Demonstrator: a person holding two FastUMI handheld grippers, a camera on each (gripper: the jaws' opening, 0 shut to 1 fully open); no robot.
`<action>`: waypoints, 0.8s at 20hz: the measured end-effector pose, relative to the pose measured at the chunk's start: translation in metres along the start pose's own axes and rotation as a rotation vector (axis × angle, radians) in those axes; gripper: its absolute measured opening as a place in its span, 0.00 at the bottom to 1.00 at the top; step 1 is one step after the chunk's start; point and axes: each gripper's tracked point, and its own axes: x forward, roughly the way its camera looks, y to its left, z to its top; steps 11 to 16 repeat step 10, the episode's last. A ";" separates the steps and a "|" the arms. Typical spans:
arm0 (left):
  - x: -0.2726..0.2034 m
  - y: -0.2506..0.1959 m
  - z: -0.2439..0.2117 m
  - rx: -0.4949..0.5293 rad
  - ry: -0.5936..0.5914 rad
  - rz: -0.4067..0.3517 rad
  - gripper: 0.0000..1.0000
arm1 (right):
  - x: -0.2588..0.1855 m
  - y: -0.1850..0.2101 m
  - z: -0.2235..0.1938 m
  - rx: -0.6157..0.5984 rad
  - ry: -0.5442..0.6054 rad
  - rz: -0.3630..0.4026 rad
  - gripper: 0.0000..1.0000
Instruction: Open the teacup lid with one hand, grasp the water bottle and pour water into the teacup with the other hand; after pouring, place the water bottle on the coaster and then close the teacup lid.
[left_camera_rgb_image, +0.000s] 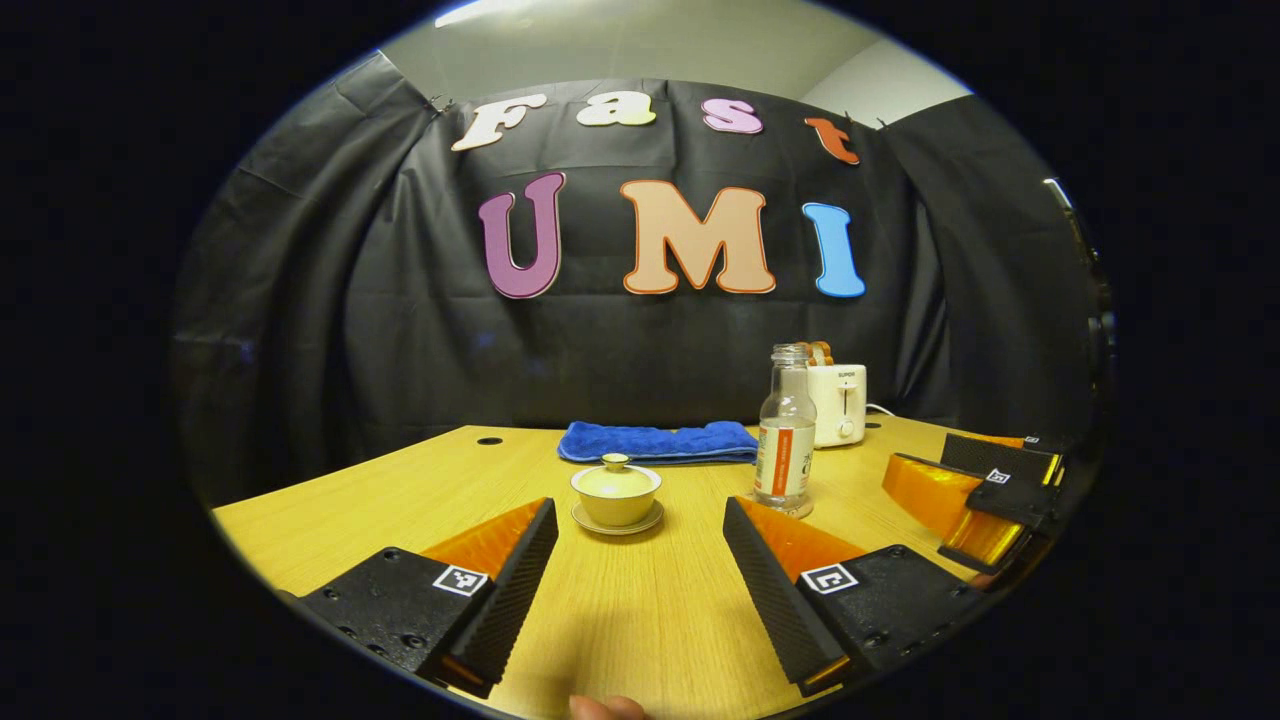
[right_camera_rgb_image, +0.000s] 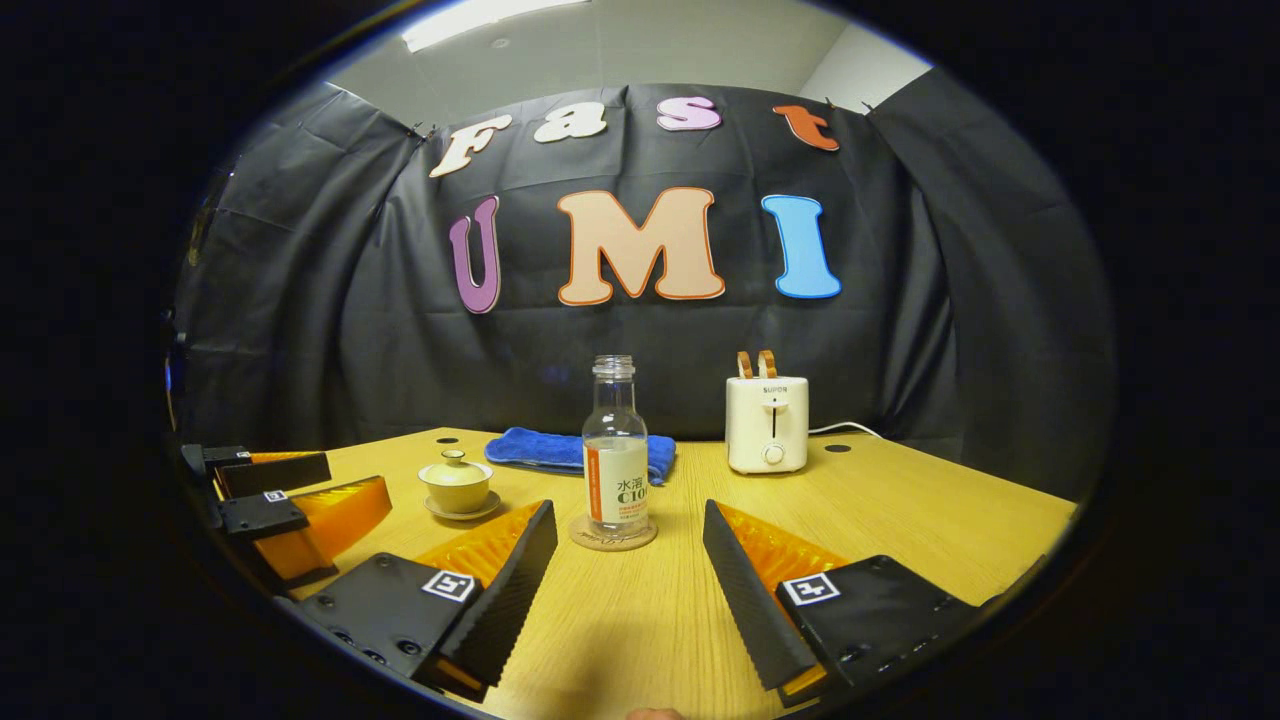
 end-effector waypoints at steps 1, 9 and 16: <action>-0.001 -0.001 0.000 0.000 -0.002 -0.002 0.97 | -0.001 0.002 0.000 0.000 -0.001 0.006 0.91; -0.003 -0.002 -0.001 -0.001 0.003 0.001 0.97 | -0.001 0.001 -0.001 0.001 -0.001 0.010 0.95; -0.003 -0.002 -0.001 0.000 0.004 0.002 0.97 | -0.001 0.002 -0.001 0.001 0.001 0.010 0.95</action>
